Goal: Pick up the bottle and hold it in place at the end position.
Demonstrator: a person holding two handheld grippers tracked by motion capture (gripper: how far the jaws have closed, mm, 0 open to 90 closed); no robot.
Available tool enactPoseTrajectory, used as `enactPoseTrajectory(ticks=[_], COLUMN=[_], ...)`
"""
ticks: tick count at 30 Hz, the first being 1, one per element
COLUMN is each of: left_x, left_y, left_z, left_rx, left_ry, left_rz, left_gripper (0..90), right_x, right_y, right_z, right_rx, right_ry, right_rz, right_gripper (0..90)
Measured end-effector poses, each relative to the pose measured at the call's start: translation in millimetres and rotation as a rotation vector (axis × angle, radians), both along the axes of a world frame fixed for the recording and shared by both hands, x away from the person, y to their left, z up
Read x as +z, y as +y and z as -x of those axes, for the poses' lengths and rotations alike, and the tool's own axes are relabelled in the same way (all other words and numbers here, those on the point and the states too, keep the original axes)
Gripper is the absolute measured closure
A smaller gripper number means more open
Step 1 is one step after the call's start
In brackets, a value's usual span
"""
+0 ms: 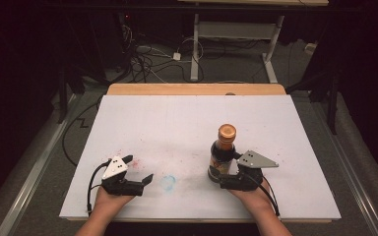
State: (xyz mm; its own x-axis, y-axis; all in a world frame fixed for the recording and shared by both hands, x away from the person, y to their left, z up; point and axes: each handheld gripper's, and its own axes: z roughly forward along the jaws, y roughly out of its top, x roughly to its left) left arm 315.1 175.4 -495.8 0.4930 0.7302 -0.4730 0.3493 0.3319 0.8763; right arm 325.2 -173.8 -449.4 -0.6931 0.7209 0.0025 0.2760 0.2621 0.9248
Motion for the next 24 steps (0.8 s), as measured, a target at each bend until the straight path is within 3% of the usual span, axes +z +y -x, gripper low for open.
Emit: enactPoseTrajectory(ticks=[7,24], left_x=[0.0,0.2], left_y=[-0.1,0.1], left_z=[-0.2,-0.4], left_rx=[-0.007,-0.010], left_ry=[0.002,0.005], left_rz=[-0.001,-0.001], left_gripper=[0.0,0.0], right_x=[-0.9,1.9], right_y=[1.1,2.7], right_z=[-0.6,0.5], right_rx=[0.003,-0.010], right_ry=[-0.009,-0.016], right_rz=[0.003,0.034], right_gripper=[28.7,32.3])
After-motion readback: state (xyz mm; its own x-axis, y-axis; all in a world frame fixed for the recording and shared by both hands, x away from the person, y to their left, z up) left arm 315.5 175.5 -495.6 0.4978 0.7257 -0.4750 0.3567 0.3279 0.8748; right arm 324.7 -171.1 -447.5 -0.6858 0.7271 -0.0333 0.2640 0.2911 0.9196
